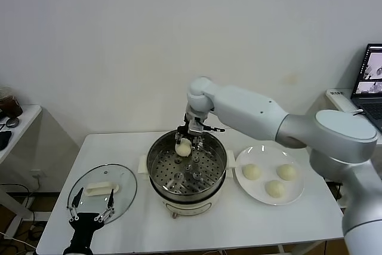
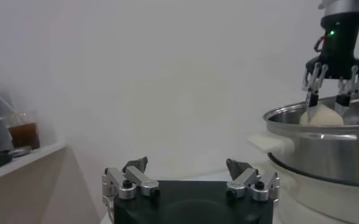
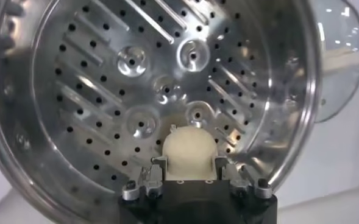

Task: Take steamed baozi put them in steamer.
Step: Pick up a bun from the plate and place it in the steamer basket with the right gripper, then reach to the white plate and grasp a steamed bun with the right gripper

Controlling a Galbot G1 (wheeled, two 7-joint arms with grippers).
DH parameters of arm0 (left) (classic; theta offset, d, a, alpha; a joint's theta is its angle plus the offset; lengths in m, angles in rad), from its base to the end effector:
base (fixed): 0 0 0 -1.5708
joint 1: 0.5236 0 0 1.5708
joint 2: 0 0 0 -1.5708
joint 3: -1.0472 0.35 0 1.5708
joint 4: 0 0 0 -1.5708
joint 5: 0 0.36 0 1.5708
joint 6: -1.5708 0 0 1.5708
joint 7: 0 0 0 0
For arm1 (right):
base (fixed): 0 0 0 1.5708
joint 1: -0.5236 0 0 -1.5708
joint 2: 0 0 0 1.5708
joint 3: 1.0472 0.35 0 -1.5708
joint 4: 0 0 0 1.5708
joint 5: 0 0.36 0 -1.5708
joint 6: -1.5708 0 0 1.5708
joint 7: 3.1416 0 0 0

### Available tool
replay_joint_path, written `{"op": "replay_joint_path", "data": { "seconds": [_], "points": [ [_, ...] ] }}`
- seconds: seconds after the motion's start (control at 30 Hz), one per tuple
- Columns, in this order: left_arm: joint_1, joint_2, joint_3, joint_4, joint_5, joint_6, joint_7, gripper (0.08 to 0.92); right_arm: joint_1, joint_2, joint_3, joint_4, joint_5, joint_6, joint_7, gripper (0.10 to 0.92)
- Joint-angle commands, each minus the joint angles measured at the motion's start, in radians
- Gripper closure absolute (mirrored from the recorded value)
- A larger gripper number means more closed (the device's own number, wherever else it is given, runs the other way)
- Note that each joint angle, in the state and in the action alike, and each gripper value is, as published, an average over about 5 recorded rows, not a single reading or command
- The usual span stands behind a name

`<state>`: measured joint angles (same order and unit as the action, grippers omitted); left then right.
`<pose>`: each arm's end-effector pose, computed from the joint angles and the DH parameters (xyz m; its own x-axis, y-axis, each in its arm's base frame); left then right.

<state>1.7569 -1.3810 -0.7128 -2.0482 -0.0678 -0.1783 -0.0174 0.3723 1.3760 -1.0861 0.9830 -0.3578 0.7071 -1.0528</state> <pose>0.1275 0.0939 -0.3335 -0.9979 -0.0601 0.0255 -0.0538 0.9785 0.1991 0.5886 0.1873 -0.1015 -0.1162 -0.2292 0.9664 -0.0047 -0.9729 -0.2313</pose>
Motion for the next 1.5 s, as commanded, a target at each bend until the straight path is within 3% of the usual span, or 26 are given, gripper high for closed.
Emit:
{"op": "replay_joint_path", "data": {
  "seconds": [0.03,0.2,0.3,0.6,0.83,0.97,1.17,1.5],
  "points": [
    [0.001,-0.001,0.000,0.001,0.000,-0.001,-0.001,0.177,-0.035,0.022,0.028,-0.050,-0.118,0.075,0.038,0.437],
    [-0.001,0.000,-0.003,0.000,0.000,0.000,-0.002,0.177,-0.012,-0.011,0.030,0.002,-0.035,0.027,0.039,0.290],
    [-0.002,0.000,-0.004,-0.001,-0.001,-0.001,-0.004,0.177,0.041,-0.074,0.018,0.109,0.112,-0.122,0.008,0.226],
    [-0.003,0.017,-0.009,-0.022,-0.004,0.000,-0.009,0.177,0.251,-0.425,-0.097,0.458,0.557,-0.804,-0.085,0.203],
    [-0.006,0.037,-0.011,-0.023,-0.005,-0.008,-0.010,0.177,0.254,-0.641,-0.107,0.542,0.557,-1.062,-0.102,0.203],
    [-0.009,0.041,-0.009,-0.019,-0.006,-0.011,-0.010,0.177,0.190,-0.737,-0.099,0.553,0.489,-1.109,-0.115,0.203],
    [-0.014,0.039,-0.003,-0.016,-0.005,-0.013,-0.012,0.177,-0.015,-0.793,-0.001,0.489,0.321,-1.011,-0.115,0.203],
    [-0.009,0.034,-0.015,-0.015,-0.004,-0.013,-0.010,0.177,-0.262,-0.663,0.196,0.291,0.207,-0.911,-0.082,0.203]
  ]
}}
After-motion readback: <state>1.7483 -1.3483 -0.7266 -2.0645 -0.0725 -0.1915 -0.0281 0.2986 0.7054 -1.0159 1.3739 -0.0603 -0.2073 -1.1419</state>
